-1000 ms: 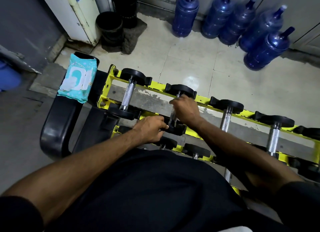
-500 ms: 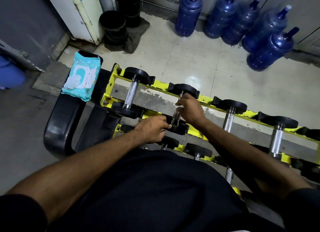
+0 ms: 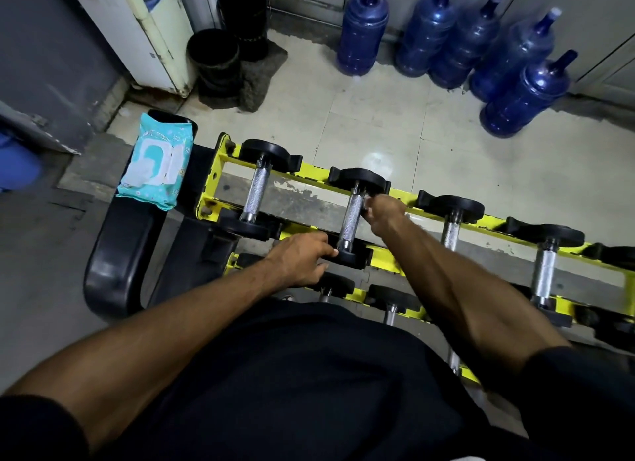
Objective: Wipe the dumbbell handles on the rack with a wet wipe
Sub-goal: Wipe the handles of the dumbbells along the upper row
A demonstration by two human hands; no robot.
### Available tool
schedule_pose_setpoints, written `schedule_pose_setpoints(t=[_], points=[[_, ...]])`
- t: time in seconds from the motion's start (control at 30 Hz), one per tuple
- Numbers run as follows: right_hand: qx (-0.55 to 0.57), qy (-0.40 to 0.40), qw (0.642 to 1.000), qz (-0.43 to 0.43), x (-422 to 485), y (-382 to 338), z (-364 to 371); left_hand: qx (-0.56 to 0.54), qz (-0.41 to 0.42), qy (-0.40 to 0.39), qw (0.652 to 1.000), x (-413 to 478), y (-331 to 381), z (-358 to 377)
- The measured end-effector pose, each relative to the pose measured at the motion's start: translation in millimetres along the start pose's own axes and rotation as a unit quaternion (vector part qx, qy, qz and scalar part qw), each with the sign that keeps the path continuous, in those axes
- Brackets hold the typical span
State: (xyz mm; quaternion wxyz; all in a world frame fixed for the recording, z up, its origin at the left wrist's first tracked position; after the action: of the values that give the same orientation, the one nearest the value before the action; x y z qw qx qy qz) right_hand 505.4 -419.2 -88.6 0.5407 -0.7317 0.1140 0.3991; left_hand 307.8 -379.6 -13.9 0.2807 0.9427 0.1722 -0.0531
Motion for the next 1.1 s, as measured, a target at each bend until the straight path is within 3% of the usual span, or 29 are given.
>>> schedule_pose_setpoints(t=[0.1,0.2,0.27,0.33,0.4,0.53,0.6,0.63,0.67,0.7,0.77,0.87,1.0,1.1], points=[[-0.037,0.146,0.981,-0.125,-23.1,-4.3,-10.9,0.0,0.006,-0.002,1.0,-0.9,-0.9,-0.5],[-0.212,0.121,0.923,-0.298,-48.0,-16.3,-2.5,-0.002,0.009,0.0,1.0,-2.7,-1.7,-0.6],[-0.347,0.101,0.832,-0.42,-59.0,-29.5,6.0,-0.003,0.013,-0.001,1.0,-3.2,-1.1,-0.6],[-0.493,0.09,0.69,-0.523,-69.7,-41.2,24.1,-0.002,0.012,-0.001,1.0,-2.2,-1.3,-1.1],[-0.608,0.059,0.581,-0.539,-75.4,-44.4,45.4,0.001,0.014,-0.002,1.0,-1.0,-1.0,-1.4],[-0.757,0.012,0.436,-0.487,-78.2,-36.2,73.8,0.003,0.019,-0.006,1.0,-0.7,-0.9,-1.7],[-0.789,-0.004,0.387,-0.477,-80.9,-29.9,80.8,0.004,0.019,-0.007,1.0,-0.4,-1.9,-1.7],[-0.792,-0.014,0.379,-0.478,-81.0,-27.3,81.7,0.003,0.019,-0.008,1.0,-0.3,-2.1,-1.3],[-0.783,-0.021,0.395,-0.48,-79.0,-27.4,79.5,0.001,0.019,-0.008,1.0,-0.2,-1.9,-1.3],[-0.752,-0.02,0.442,-0.489,-76.2,-30.3,74.2,0.0,0.019,-0.008,1.0,-0.2,-1.4,-1.2],[-0.633,0.013,0.574,-0.52,-70.3,-40.1,55.1,-0.001,0.018,-0.006,1.0,-0.3,0.2,-2.0],[-0.451,0.061,0.739,-0.497,-64.3,-36.4,23.9,0.004,0.018,-0.007,1.0,-0.7,1.7,-2.0],[-0.218,0.168,0.902,-0.333,-43.5,-15.6,1.2,0.007,0.019,-0.017,1.0,-2.8,0.6,-1.4],[0.004,0.189,0.97,-0.151,-20.4,2.1,-1.5,0.013,0.023,-0.039,0.999,-4.8,0.7,0.4]])
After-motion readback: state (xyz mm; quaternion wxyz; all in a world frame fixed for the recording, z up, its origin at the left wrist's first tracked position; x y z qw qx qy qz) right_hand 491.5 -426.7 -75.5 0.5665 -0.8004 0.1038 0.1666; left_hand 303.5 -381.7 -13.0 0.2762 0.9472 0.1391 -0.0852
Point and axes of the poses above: each hand's wrist, its own x-axis towards the middle knuckle, its own z-axis out of the palm, y = z × x, the point moved 7 cm from there along x, towards the middle knuckle, and after that the axes turned 3 degrees about y, right-handed, at the moved point
